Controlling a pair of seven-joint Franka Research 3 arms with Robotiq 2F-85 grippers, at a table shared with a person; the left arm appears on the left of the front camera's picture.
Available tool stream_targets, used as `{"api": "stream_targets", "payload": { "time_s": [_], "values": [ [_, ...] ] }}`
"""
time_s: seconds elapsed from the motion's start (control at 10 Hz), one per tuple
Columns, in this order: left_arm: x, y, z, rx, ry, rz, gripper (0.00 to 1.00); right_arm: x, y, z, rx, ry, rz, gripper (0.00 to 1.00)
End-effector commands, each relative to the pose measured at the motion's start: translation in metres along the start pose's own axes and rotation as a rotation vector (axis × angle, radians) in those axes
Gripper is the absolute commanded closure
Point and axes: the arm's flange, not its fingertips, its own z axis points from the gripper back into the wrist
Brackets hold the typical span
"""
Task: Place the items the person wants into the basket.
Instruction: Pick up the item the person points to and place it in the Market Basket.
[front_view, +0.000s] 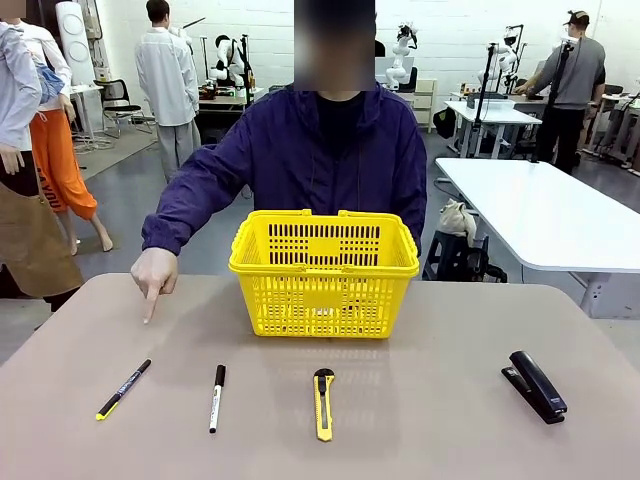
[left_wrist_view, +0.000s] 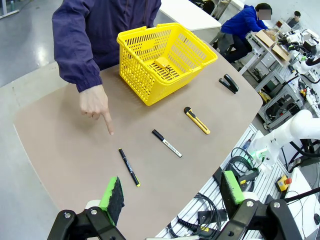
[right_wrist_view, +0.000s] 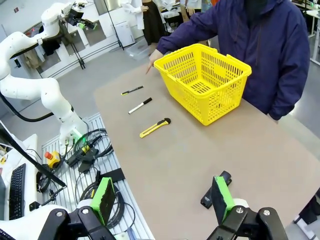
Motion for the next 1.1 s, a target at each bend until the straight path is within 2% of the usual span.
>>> {"api": "stream_targets", "payload": {
  "time_s": [0.0, 0.5, 0.6, 0.7, 0.8, 1.0],
  "values": [
    [-0.001, 0.0, 0.0, -0.012, -0.015, -0.011, 0.0, 0.002, -0.001, 0.002, 0.01, -0.018, 0.016, 0.0],
    [0.0, 0.0, 0.0, 0.0, 0.0, 0.0, 0.0, 0.002, -0.001, 0.002, 0.01, -0.018, 0.016, 0.0],
    [0.002, 0.001, -0.033, 0.059, 0.216, 0.026, 0.0, 0.002, -0.001, 0.002, 0.01, -0.018, 0.016, 0.0],
    [0.011, 0.0, -0.066, 0.113, 0.35, -0.007, 0.0, 0.002, -0.001, 0.002, 0.01, -0.018, 0.016, 0.0],
    [0.013, -0.004, -0.094, 0.157, 0.424, -0.035, 0.0, 0.002, -0.001, 0.002, 0.01, -0.018, 0.016, 0.0],
    [-0.008, -0.017, -0.148, 0.352, 0.481, -0.043, 0.0, 0.002, -0.001, 0.002, 0.01, -0.018, 0.016, 0.0]
  ]
}}
